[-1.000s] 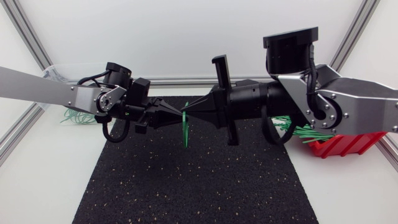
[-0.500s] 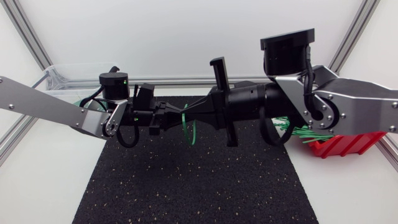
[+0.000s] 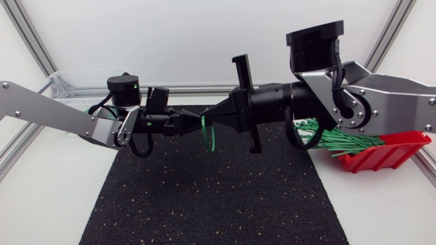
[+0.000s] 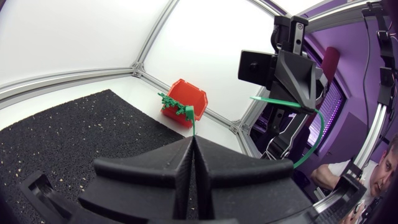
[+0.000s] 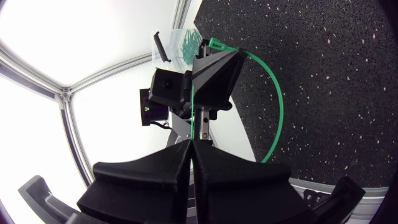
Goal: Take a green cable tie from the red box, thread the tail through the head to close it, then place it in the transparent bin on the left.
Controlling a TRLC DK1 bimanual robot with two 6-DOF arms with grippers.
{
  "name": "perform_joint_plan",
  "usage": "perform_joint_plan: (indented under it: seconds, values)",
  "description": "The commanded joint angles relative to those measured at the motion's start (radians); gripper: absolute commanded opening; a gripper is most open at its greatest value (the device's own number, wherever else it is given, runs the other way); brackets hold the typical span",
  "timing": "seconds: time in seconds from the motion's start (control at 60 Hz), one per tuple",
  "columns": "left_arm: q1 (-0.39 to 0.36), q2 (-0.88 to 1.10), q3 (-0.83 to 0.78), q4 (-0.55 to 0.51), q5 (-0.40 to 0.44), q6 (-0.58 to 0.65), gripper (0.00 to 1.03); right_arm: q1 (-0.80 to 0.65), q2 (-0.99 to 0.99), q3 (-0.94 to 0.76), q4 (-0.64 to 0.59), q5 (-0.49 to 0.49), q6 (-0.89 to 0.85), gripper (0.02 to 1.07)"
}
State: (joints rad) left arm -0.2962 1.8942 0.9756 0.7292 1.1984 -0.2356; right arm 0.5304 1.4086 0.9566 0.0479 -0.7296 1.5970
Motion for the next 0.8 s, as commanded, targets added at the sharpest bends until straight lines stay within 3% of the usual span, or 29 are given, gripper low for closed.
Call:
perform_joint_plan:
  seconds: [0.0,0.4,0.783]
  values:
    - [0.009,0.002,0.015,0.018,0.003,-0.037,0.03,-0.018,0.03,0.033,-0.014,-0.002,0.058,0.07]
    - [0.026,-0.004,0.017,0.096,0.01,-0.149,0.03,-0.026,0.064,0.051,-0.019,-0.025,0.1,0.07]
    - [0.0,-0.043,-0.003,0.099,0.046,-0.185,0.03,-0.012,0.01,0.053,-0.042,-0.028,0.101,0.07]
